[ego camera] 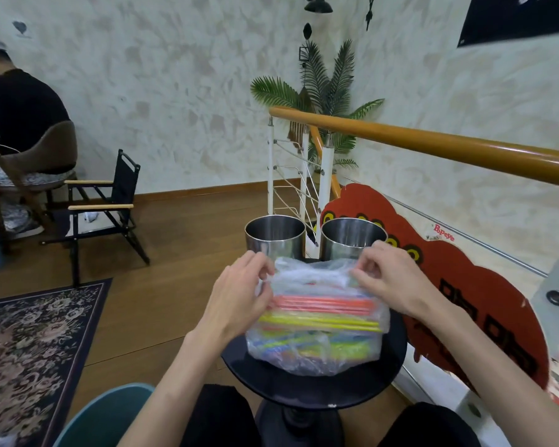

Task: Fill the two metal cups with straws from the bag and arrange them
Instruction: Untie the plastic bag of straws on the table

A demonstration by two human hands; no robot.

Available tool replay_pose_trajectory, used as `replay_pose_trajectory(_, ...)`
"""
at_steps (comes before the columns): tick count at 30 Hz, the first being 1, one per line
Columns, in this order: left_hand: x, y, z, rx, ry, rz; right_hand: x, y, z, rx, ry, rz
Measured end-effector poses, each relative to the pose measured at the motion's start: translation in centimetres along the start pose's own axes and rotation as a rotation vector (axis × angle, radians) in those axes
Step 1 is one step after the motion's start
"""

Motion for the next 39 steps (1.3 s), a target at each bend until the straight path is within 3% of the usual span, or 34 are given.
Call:
replay_pose_trajectory(3, 0.0, 0.7, 0.5, 0.166, -0.045, -0.091, 0.7, -0.6, -0.4, 0.037, -0.009, 0.078)
replay_pose_trajectory(6, -0.4, 1.4, 2.9, 0.262, -0.017, -0.158, 1.0, 0.1, -2.3, -0.013, -0.099, 0.042)
replay_pose_trajectory(13, -1.8, 1.4, 2.4, -0.034, 0.061, -0.088, 0.8, 0.6, -2.4, 0.086, -0.209, -0.026)
replay_pose_trajectory(21, -1.4, -1.6, -0.9, 0.096, -0.174, 0.111, 1.3, -2.8, 1.4, 0.059, 0.042, 0.223)
replay_pose_trajectory(27, -1.5, 0.2, 3.0, 0.116, 0.076, -0.118, 1.8, -2.0, -1.3, 0.006, -0.008, 0.13)
replay_pose_trajectory(29, -1.5, 0.8, 3.8, 0.105, 0.099, -0.166, 2.1, -1.2, -2.3, 0.01, -0.038, 0.062)
replay_pose_trajectory(33, -1.1, 2.4, 2.8, -0.189, 0.142, -0.296, 2.3, -0.4, -1.4, 0.103, -0.007, 0.007)
replay_pose_trajectory(39, -1.0, 1.6, 0.9, -0.382, 0.068, -0.311, 2.5, -1.8, 0.8, 0.169, 0.044, 0.107)
Point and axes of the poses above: each hand's wrist, its own x-axis away from the middle knuckle, its own y-axis out of the palm, z = x × y, the point moved 9 cm from there along -x, towards the middle knuckle, and after that the axes turned 9 degrees about z, right-handed, at the moved point
